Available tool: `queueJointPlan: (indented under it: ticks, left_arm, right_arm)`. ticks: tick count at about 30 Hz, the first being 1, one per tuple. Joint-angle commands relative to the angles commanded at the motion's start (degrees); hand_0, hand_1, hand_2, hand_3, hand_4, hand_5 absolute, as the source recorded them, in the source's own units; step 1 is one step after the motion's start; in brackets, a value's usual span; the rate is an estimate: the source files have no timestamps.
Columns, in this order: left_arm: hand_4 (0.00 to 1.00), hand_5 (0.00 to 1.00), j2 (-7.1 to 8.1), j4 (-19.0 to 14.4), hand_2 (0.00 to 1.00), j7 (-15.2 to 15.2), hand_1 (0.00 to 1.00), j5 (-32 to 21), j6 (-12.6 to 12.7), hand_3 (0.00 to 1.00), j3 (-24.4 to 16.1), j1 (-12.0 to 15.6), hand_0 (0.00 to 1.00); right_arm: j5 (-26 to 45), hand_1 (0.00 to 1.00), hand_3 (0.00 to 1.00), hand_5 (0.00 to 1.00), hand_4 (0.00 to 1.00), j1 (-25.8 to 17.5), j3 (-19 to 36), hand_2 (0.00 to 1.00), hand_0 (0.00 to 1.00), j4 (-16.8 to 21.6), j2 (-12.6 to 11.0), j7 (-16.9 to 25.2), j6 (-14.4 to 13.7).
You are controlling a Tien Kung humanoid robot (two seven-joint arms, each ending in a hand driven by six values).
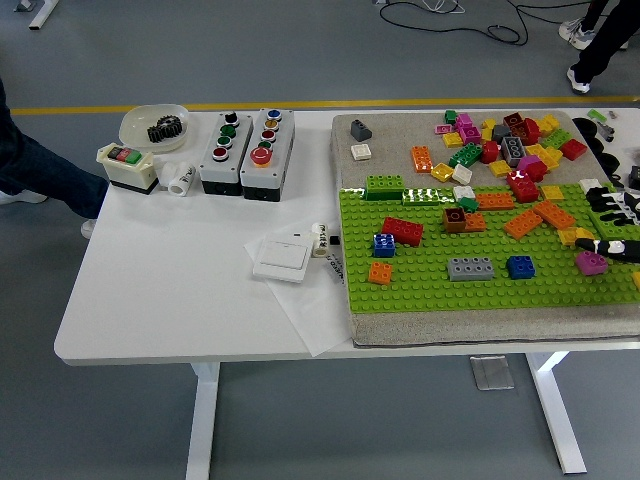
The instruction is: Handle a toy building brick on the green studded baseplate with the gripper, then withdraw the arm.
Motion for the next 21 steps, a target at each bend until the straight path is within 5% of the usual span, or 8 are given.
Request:
queueJointPlan:
  ticks: [7, 16, 21]
  left_arm:
    - [0.837, 0.706, -0.09, 0.02, 0.879, 0.17, 0.875, 0.53, -0.01, 0.799, -0.38, 0.04, 0.816]
    - [0.837, 0.706, -0.19, 0.05, 0.879, 0.22, 0.876, 0.75, 0.06, 0.8, -0.64, 0.21, 0.816]
    - [0.837, 0.707, -0.19, 0.05, 0.88, 0.27, 0.876, 0.98, 0.05, 0.8, -0.77, 0.32, 0.818]
  right_arm:
    - [16.76, 0.794, 0.818, 0.76, 0.998, -1.44, 3.1, 0.82, 0.853, 0.77, 0.34, -4.36, 2.48]
    - [38.23, 0.796, 0.823, 0.798, 0.998, -2.57, 5.83, 0.819, 0.857, 0.38, 0.91, -7.49, 2.71]
    - [42.41, 0.799, 0.833, 0.817, 0.998, -2.87, 6.39, 0.821, 0.863, 0.04, 1.2, -8.13, 3.05]
